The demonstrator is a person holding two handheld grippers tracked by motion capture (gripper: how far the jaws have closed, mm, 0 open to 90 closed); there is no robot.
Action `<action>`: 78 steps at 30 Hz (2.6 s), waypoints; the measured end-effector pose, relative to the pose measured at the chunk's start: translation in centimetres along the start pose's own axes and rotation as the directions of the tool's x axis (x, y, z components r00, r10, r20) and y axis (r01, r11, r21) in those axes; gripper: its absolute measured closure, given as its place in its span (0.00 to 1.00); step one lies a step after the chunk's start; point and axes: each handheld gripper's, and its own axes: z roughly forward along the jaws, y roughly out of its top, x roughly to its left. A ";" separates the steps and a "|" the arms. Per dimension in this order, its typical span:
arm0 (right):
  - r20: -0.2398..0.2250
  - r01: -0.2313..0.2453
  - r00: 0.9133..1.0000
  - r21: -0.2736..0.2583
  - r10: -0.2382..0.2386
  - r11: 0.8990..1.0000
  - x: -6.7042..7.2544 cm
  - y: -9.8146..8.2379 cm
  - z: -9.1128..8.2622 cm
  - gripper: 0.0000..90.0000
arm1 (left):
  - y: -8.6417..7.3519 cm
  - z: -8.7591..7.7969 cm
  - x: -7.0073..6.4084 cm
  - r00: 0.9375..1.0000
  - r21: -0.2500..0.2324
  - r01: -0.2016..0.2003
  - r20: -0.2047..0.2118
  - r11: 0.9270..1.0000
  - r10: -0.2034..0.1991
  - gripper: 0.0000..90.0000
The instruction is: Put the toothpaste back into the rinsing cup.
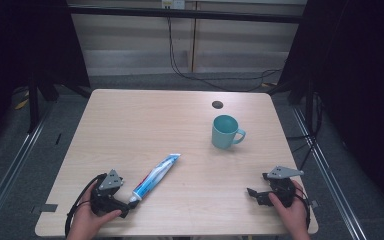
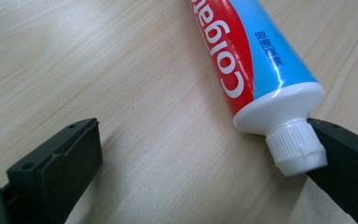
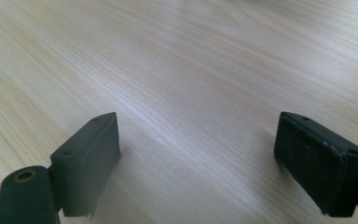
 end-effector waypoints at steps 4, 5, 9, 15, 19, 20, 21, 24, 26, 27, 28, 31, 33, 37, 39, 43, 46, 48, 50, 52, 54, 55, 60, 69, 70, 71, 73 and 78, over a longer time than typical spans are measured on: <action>0.000 0.001 1.000 -0.001 -0.001 1.000 0.0 0.0 0.0 0.15 | 0.2 -0.1 -0.2 1.000 0.022 0.008 -0.012 1.000 -0.007 0.00; 0.000 0.001 1.000 -0.001 -0.001 1.000 0.0 0.0 0.0 0.15 | 0.3 -0.1 -0.3 1.000 0.035 0.014 -0.015 0.999 -0.013 0.00; 0.000 0.001 1.000 -0.001 -0.001 1.000 0.0 0.0 0.0 0.15 | 1.1 -0.1 -0.6 0.999 0.097 0.028 -0.027 0.995 -0.025 0.03; 0.000 0.001 1.000 -0.001 -0.001 1.000 0.0 0.0 0.0 0.15 | 2.7 -0.8 -0.8 0.999 0.219 0.039 0.000 0.975 -0.040 0.18; 0.000 0.001 1.000 -0.001 -0.001 1.000 0.0 0.0 0.0 0.15 | 4.2 -1.0 -0.9 0.999 0.304 0.047 0.007 0.952 -0.051 0.18; 0.000 0.001 1.000 -0.001 -0.001 1.000 0.0 0.0 0.0 0.15 | 4.6 -1.0 -1.0 0.999 0.311 0.045 0.005 0.949 -0.049 0.18; 0.000 0.001 1.000 -0.001 -0.001 1.000 0.0 0.0 0.0 0.15 | 5.4 -1.0 -1.1 0.999 0.324 0.041 0.002 0.945 -0.044 0.21; 0.001 -0.001 1.000 0.001 0.001 1.000 0.0 0.0 0.0 0.15 | 6.1 -0.9 -1.1 0.999 0.336 0.052 -0.006 0.940 -0.054 0.22; 0.000 0.002 1.000 -0.002 -0.002 1.000 0.0 0.0 0.0 0.15 | 6.6 -0.7 -1.0 0.998 0.351 0.059 -0.010 0.934 -0.060 0.23; 0.000 0.000 1.000 0.000 0.000 1.000 0.0 0.0 0.0 0.15 | 6.8 -0.5 -1.1 0.998 0.353 0.065 -0.008 0.933 -0.066 0.23; 0.000 0.000 1.000 -0.001 0.000 1.000 0.0 0.0 0.0 0.15 | 7.0 -0.4 -1.1 0.997 0.362 0.071 -0.011 0.929 -0.072 0.23; 0.000 0.000 1.000 -0.001 0.000 1.000 0.0 0.0 0.0 0.15 | 7.6 0.1 -1.2 0.998 0.381 0.057 -0.003 0.923 -0.061 0.25; 0.000 0.001 1.000 -0.001 -0.001 1.000 0.0 0.0 0.0 0.15 | 8.0 0.3 -1.4 0.998 0.387 0.055 0.000 0.920 -0.060 0.25; 0.000 0.001 1.000 -0.001 -0.001 1.000 0.0 0.0 0.0 0.15 | 8.7 0.9 -1.6 0.999 0.407 0.046 0.007 0.912 -0.053 0.28; 0.000 0.001 1.000 -0.001 -0.001 1.000 0.0 0.0 0.0 0.15 | 8.9 1.2 -1.7 0.999 0.419 0.046 0.007 0.907 -0.054 0.28; 0.000 0.001 1.000 -0.001 -0.001 1.000 0.0 0.0 0.0 0.15 | 9.2 1.6 -1.7 0.998 0.426 0.051 0.001 0.903 -0.057 0.29; 0.000 0.000 1.000 -0.001 0.000 1.000 0.0 0.0 0.0 0.15 | 9.5 1.9 -1.7 0.998 0.444 0.048 0.004 0.895 -0.056 0.30; 0.000 0.001 1.000 -0.001 -0.001 1.000 0.0 0.0 0.0 0.15 | 9.6 2.2 -1.8 0.999 0.447 0.048 -0.001 0.893 -0.054 0.30; 0.000 0.000 1.000 -0.001 0.000 1.000 0.0 0.0 0.0 0.15 | 9.7 2.4 -1.7 0.999 0.457 0.040 0.001 0.888 -0.045 0.32; 0.000 0.003 1.000 -0.002 -0.003 1.000 0.0 0.0 0.0 0.15 | 9.7 2.7 -1.8 0.998 0.457 0.051 -0.002 0.888 -0.056 0.33; 0.000 0.001 1.000 -0.001 -0.001 1.000 0.0 0.0 0.0 0.15 | 9.7 2.9 -1.8 0.998 0.470 0.050 -0.002 0.881 -0.056 0.35; 0.000 0.001 1.000 -0.001 -0.001 1.000 0.0 0.0 0.0 0.15 | 9.7 3.1 -1.8 0.999 0.476 0.048 -0.004 0.878 -0.053 0.36; -0.001 0.003 1.000 -0.002 -0.003 1.000 0.0 0.0 0.0 0.15 | 9.7 3.6 -1.9 0.999 0.501 0.046 0.002 0.864 -0.054 0.43; -0.001 0.002 1.000 -0.003 -0.002 1.000 0.0 0.0 0.0 0.15 | 10.3 4.3 -2.3 1.000 0.555 0.018 0.000 0.832 -0.021 0.55; -0.001 0.001 1.000 -0.002 -0.001 1.000 0.0 0.0 0.0 0.15 | 10.5 4.3 -2.3 1.000 0.567 0.020 -0.005 0.823 -0.021 0.56; -0.001 0.001 1.000 -0.002 -0.001 1.000 0.0 0.0 0.0 0.15 | 10.6 4.4 -2.3 1.000 0.575 0.024 -0.007 0.818 -0.024 0.56; -0.001 0.002 1.000 -0.003 -0.002 1.000 0.0 0.0 0.0 0.15 | 10.7 4.5 -2.4 1.000 0.590 0.017 0.001 0.808 -0.022 0.61; -0.001 0.001 1.000 -0.002 -0.001 1.000 0.0 0.0 0.0 0.15 | 10.9 4.4 -2.7 1.000 0.595 0.002 0.002 0.804 -0.005 0.70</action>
